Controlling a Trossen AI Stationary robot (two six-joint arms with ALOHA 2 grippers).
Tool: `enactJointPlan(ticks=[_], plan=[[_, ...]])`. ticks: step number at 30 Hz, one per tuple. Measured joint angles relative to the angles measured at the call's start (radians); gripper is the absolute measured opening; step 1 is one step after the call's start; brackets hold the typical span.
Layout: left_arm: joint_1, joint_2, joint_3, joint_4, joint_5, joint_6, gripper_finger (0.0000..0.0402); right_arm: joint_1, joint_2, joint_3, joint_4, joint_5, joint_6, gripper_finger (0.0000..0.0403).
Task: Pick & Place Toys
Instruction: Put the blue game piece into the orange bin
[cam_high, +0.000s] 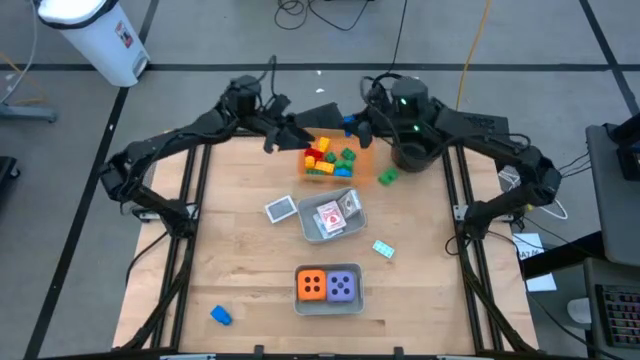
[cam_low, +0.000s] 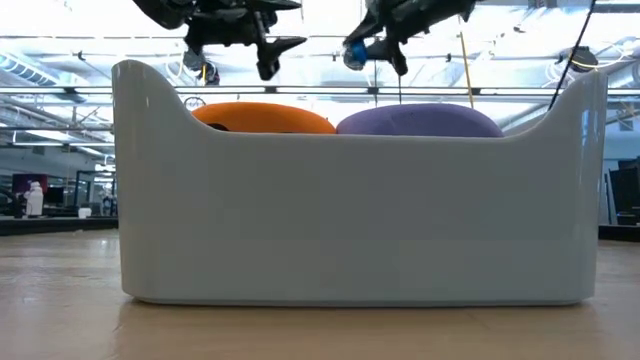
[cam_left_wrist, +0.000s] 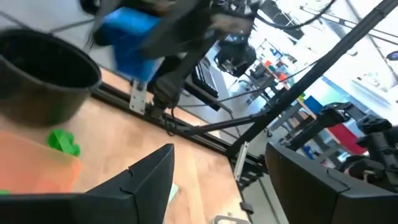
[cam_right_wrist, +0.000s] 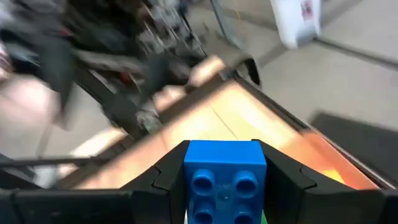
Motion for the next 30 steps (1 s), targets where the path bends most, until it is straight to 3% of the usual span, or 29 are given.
enactJointPlan(ticks=[9, 17, 21, 27, 30], plan=[[0.029, -0.075, 0.0, -0.004, 0.0, -0.004, 0.0248, -0.047, 0.301, 0.283, -0.425, -0.052, -0.187, 0.0139], [-0.005, -0.086, 0.0, -0.004, 0.0, -0.009, 0.0244, -0.053, 0.544, 0.399, -0.693, -0.001, -0.323, 0.0139], [-0.024, -0.086, 0.0, -0.007, -0.001, -0.009, 0.0244, -0.053, 0.602, 0.405, -0.756, 0.107, -0.36, 0.014], [-0.035, -0.086, 0.0, -0.011, -0.013, -0.008, 0.0243, -0.053, 0.637, 0.405, -0.786, 0.122, -0.43, 0.014], [-0.036, -0.086, 0.0, -0.011, -0.019, -0.008, 0.0243, -0.051, 0.634, 0.4, -0.789, 0.193, -0.504, 0.014]])
